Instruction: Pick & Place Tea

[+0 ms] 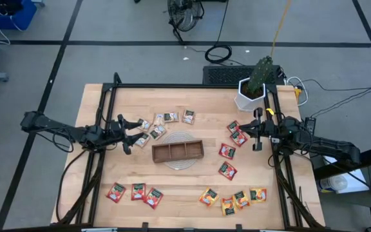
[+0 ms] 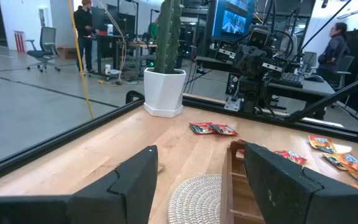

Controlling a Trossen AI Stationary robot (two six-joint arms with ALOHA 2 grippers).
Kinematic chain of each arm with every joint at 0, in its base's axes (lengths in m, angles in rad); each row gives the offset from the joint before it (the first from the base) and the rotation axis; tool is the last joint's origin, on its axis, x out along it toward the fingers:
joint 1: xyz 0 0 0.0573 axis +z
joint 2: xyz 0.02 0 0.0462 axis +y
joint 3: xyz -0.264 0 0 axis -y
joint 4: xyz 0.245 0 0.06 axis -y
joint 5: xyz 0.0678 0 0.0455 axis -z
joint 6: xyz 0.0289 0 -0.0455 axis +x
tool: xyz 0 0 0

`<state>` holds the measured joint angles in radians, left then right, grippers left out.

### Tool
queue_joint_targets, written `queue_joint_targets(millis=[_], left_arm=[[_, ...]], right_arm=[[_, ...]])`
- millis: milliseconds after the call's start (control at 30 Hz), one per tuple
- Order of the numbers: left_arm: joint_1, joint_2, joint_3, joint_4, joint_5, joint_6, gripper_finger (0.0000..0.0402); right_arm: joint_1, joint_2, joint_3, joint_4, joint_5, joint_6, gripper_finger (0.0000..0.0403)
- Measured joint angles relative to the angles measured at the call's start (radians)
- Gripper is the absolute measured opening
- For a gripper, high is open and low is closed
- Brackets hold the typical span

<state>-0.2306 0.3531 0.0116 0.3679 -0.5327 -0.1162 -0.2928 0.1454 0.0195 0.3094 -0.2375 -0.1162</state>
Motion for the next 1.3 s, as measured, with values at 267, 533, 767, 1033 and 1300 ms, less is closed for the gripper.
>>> queue_joint_targets(millis=[267, 533, 767, 1033, 1300], left_arm=[[0.000, 0.000, 0.000, 0.000, 0.000, 0.000, 0.0239], [0.000, 0.000, 0.000, 0.000, 0.000, 0.000, 0.0239], [0.000, 0.000, 0.000, 0.000, 0.000, 0.000, 0.0239], [0.000, 0.000, 0.000, 0.000, 0.000, 0.000, 0.0239], [0.000, 0.000, 0.000, 0.000, 0.000, 0.000, 0.0239]], right_arm=[[0.000, 0.000, 0.000, 0.030, 0.000, -0.001, 0.0000], [0.000, 0.000, 0.000, 0.127, -0.002, 0.356, 0.0000], [0.000, -0.001, 0.000, 0.097, 0.002, 0.352, 0.0000], [0.001, 0.000, 0.013, 0.121, 0.008, 0.420, 0.0001], [0.002, 0.227, 0.361, -0.409, 0.131, 0.395, 0.0119]])
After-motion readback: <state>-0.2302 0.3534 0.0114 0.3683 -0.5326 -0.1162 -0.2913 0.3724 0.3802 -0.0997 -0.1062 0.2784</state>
